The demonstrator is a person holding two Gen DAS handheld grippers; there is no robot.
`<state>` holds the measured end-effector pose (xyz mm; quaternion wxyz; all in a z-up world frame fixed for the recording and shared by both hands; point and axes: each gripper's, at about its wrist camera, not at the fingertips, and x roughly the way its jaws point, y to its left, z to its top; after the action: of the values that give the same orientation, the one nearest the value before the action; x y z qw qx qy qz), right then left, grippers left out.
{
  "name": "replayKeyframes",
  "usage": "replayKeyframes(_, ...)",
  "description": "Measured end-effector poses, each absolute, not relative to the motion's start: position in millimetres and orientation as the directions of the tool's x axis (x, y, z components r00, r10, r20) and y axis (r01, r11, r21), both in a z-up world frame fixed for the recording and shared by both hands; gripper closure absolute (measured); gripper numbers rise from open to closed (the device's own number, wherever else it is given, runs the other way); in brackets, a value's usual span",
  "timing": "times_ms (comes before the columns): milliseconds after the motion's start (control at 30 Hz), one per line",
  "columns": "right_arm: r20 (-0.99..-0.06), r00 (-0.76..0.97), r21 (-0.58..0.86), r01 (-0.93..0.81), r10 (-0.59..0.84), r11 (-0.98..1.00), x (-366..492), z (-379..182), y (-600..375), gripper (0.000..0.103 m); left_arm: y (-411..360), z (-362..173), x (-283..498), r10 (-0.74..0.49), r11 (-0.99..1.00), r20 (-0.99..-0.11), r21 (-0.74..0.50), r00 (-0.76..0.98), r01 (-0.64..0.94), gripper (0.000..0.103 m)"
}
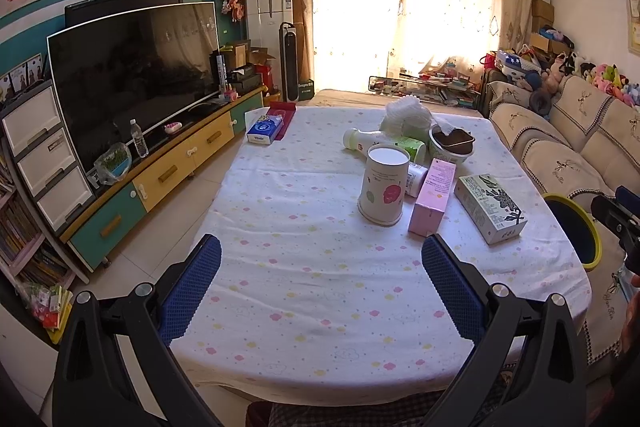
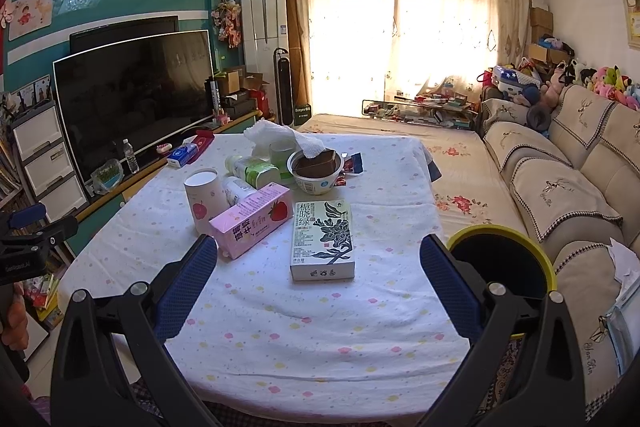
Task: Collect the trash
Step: 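Move the right gripper toward the white-and-green tea box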
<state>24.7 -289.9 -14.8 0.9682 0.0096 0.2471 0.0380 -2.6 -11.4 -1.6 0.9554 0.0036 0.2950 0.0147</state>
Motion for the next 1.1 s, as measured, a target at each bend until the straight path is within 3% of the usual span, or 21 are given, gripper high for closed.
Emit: replayKeyframes(1100,-0.488,0.869,0.042,-0.069,0.081,0.997,27.8,-23.3,-289.3,0.006,-16.8,-8.2,-0.8,0.032,0.999,-0.572,0.021,0.82,-0.024,0.004)
